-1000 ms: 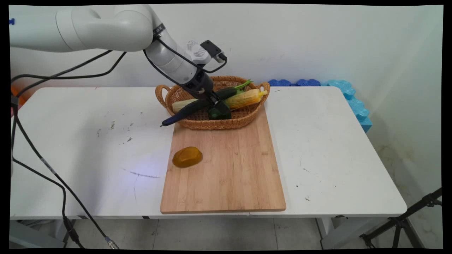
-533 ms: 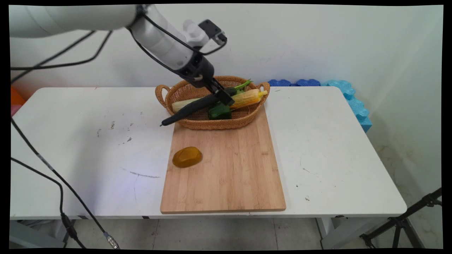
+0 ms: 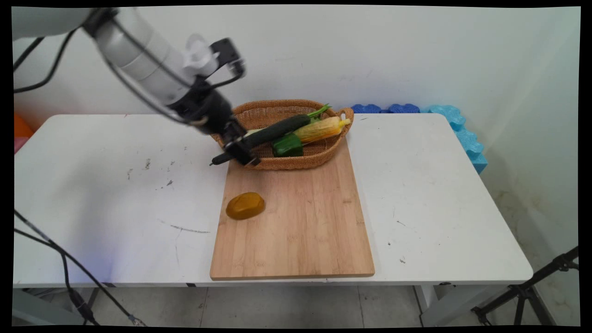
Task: Pick up the potato from the cutting board
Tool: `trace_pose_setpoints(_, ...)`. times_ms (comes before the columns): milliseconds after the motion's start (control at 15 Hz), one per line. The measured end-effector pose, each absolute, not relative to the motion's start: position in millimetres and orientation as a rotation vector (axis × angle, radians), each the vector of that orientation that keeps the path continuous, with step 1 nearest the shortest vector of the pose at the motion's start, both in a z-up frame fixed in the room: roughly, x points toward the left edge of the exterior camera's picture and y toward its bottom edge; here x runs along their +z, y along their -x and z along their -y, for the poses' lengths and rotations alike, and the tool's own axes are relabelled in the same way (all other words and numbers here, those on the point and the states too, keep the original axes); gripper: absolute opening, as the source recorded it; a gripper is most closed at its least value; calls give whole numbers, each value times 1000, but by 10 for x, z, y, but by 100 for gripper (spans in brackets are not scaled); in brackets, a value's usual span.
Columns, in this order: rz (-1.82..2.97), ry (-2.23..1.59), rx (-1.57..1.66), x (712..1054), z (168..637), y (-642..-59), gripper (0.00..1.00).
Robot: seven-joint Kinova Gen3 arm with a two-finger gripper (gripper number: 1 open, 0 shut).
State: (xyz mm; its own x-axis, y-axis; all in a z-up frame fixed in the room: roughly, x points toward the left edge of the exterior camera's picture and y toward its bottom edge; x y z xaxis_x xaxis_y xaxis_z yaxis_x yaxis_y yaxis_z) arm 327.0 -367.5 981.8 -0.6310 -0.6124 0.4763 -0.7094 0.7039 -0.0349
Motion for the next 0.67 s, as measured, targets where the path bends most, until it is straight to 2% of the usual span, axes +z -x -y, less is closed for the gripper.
trace_pose_setpoints(333, 2547, -999, 269, 9434, 3332, -3569, 100)
trace_pose_setpoints(667, 2549, -965, 257, 8963, 3285, -3579, 100)
